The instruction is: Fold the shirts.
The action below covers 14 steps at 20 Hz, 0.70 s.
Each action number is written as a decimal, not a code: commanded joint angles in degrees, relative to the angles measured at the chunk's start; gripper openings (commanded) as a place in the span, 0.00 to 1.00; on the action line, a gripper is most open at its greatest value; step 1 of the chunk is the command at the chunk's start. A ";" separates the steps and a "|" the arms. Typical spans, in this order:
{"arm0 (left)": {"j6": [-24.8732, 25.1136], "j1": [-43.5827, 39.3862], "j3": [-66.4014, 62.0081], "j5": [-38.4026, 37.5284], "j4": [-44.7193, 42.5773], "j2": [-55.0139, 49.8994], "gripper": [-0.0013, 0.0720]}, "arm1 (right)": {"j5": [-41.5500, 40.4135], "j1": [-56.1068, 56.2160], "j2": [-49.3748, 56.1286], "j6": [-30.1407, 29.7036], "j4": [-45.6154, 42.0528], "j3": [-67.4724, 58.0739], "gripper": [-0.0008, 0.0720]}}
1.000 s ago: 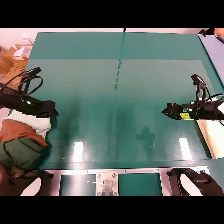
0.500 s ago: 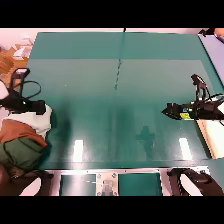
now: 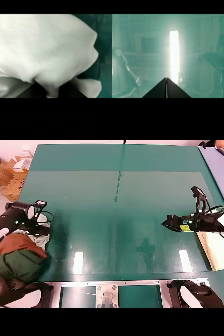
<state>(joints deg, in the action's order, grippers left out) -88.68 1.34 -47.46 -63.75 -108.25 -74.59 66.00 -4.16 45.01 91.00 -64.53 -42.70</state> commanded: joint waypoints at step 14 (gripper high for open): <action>-3.32 -31.17 -45.90 -13.29 16.04 -2.16 0.05 | -0.63 0.07 -0.04 0.00 0.02 0.02 0.04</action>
<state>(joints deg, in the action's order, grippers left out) -90.63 -20.75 -88.84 -78.65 -95.07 -76.58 65.67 -4.14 45.01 91.00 -64.51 -42.70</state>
